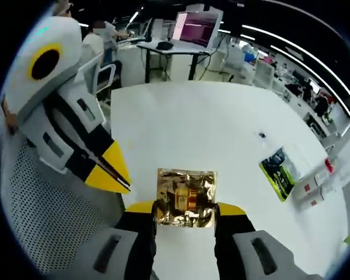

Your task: Arrange the skincare products in the storage area until every visible bottle or jar stands upright without overlapping.

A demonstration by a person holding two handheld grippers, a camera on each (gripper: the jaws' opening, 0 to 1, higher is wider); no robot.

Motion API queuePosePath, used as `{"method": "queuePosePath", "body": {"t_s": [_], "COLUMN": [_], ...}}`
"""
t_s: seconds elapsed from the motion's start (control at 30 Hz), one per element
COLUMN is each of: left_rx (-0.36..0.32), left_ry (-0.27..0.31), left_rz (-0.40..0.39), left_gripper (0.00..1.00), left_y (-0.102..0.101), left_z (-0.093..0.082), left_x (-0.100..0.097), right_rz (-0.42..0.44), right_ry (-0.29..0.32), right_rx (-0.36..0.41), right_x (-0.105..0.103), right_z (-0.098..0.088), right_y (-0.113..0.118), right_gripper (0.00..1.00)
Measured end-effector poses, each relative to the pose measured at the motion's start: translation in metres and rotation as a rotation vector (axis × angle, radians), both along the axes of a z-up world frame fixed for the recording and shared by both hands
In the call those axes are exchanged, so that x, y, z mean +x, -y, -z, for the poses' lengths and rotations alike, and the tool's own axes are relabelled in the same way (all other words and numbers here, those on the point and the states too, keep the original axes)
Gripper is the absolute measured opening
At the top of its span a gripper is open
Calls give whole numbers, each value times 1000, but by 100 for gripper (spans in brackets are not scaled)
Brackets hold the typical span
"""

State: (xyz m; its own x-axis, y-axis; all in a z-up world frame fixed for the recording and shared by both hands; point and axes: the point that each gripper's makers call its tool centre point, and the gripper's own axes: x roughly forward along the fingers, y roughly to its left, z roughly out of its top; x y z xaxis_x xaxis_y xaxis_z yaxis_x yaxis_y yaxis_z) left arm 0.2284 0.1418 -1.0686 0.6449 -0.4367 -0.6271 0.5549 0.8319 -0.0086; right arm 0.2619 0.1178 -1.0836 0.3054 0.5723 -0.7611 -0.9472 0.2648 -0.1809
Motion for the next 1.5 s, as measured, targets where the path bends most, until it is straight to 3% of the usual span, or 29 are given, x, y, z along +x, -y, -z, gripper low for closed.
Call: {"method": "queuePosePath", "body": {"t_s": [0.2, 0.3, 0.37, 0.77, 0.97, 1.17, 1.5], "left_rx": [-118, -210, -232, -243, -289, -342, -347], "left_ry": [28, 72, 55, 36, 37, 35, 23], "left_rz": [-64, -101, -129, -131, -140, -161, -161], "left_gripper": [15, 23, 26, 27, 30, 31, 30], "left_y": [-1, 2, -2, -3, -4, -5, -3], "left_z": [-16, -29, -28, -26, -33, -38, -37], "left_x": [7, 13, 15, 15, 17, 19, 18], "right_rz": [-24, -42, -44, -9, -18, -88, -131], "right_ry": [18, 41, 47, 71, 95, 139, 154], "right_rx": [13, 10, 11, -8, -25, -68, -79], "right_x": [-13, -17, -17, -6, -5, -11, -15], "right_z": [-3, -3, -4, -2, -2, -3, -6], "right_y": [-1, -1, 1, 13, 14, 12, 6], "right_gripper": [36, 36, 36, 36, 36, 36, 36]}}
